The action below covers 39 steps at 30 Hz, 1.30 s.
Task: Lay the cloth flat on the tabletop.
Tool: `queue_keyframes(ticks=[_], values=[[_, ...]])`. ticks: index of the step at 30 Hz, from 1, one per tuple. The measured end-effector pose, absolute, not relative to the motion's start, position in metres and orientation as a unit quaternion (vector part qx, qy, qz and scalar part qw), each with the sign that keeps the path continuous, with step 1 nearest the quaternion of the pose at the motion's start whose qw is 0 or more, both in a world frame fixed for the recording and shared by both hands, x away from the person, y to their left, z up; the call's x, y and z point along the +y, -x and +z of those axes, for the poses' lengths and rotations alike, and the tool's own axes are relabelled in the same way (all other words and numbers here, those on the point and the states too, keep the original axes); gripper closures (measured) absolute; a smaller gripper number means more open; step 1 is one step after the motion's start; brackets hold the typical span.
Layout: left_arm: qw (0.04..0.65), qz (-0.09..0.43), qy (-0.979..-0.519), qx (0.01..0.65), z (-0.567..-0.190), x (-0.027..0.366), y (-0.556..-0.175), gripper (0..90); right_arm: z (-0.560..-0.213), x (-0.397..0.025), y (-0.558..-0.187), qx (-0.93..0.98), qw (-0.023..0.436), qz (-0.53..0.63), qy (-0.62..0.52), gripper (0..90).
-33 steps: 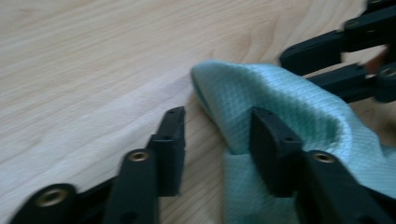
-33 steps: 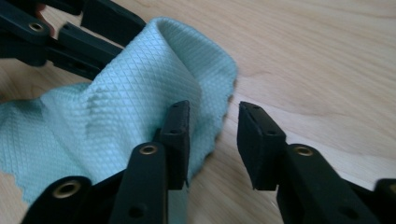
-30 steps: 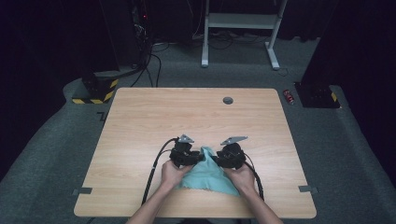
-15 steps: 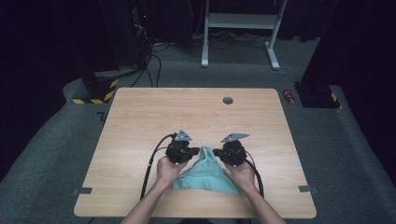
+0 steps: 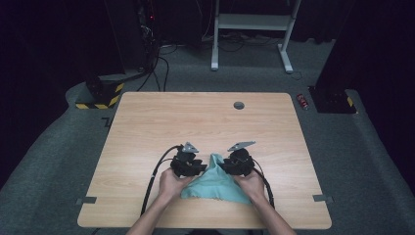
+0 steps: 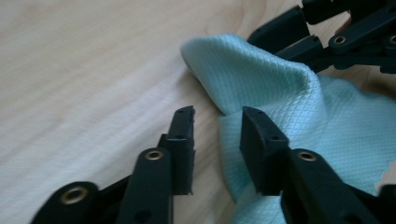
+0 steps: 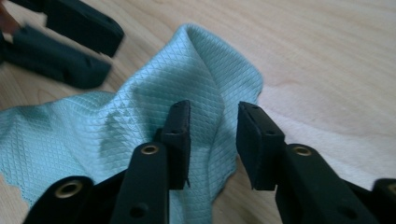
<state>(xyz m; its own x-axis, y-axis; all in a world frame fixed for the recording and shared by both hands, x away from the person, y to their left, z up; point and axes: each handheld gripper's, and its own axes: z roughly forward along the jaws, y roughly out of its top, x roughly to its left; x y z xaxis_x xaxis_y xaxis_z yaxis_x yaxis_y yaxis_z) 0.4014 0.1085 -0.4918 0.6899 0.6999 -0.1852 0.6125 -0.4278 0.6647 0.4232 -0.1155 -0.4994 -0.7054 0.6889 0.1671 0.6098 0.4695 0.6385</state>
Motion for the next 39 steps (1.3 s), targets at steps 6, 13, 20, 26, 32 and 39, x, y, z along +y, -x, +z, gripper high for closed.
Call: queue_keyframes(ticks=[6, 13, 20, 26, 32, 39], values=[[0.361, 0.04, -0.847, 0.388, -0.504, 0.095, -0.402, 60.0, -0.505, -0.109, -0.423, 0.864, 0.041, 0.345, -0.365, 75.0], [0.329, 0.064, -0.865, 0.374, -0.506, 0.081, -0.398, 67.8, -0.501, -0.109, -0.42, 0.865, 0.065, 0.346, -0.357, 90.0], [0.32, 0.076, -0.868, 0.371, -0.505, 0.081, -0.399, 87.6, -0.482, -0.122, -0.415, 0.847, 0.091, 0.382, -0.359, 90.0], [0.336, 0.138, -0.854, 0.373, -0.488, 0.092, -0.393, 89.1, -0.466, -0.137, -0.412, 0.832, 0.113, 0.402, -0.365, 90.0], [0.343, 0.227, -0.837, 0.361, -0.457, 0.104, -0.386, 88.9, -0.457, -0.149, -0.411, 0.822, 0.121, 0.414, -0.371, 90.0], [0.298, 0.177, -0.873, 0.343, -0.488, 0.098, -0.377, 87.1, -0.476, -0.141, -0.408, 0.855, 0.088, 0.366, -0.357, 89.5]])
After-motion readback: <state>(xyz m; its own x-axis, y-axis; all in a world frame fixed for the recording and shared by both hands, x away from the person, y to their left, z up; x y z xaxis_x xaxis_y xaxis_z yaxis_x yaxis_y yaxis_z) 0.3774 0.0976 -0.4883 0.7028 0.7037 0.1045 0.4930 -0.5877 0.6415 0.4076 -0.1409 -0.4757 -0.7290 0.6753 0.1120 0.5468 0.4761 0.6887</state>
